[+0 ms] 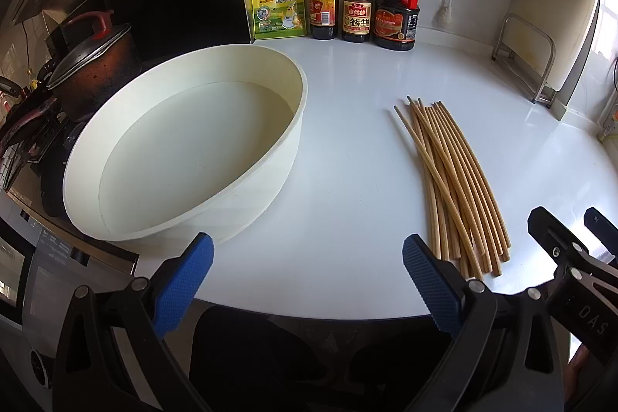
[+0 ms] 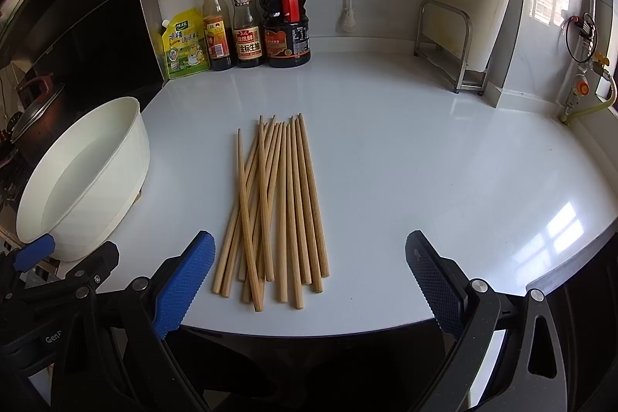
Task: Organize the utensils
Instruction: 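Move both grippers toward the bundle of wooden chopsticks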
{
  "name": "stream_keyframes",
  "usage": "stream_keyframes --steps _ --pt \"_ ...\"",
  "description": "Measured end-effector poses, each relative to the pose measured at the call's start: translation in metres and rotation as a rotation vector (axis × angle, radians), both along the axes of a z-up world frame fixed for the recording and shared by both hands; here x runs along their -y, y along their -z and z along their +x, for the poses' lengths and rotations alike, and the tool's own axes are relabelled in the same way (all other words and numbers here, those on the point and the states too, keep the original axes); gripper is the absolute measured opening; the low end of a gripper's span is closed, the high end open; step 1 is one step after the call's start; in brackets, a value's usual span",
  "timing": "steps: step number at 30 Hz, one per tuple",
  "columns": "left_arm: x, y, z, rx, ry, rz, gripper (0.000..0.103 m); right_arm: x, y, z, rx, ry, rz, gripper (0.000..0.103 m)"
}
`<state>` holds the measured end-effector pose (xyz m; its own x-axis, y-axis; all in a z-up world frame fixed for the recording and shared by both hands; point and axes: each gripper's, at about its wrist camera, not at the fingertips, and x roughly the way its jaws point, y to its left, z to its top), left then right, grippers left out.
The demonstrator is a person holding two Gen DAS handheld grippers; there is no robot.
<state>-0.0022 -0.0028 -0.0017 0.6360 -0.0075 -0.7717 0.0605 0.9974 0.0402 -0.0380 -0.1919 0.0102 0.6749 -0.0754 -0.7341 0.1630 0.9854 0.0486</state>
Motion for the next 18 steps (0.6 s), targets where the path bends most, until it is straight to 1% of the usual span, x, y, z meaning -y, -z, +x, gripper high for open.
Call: stream_keyframes --steps 13,18 --pt "0.007 0.003 0.0 -0.01 0.01 0.005 0.097 0.006 0.002 0.001 -0.001 0.003 0.012 0.095" --pt "0.011 0.007 0.006 -0.02 0.022 -0.028 0.097 0.023 0.01 0.004 -0.012 0.001 0.056 0.095"
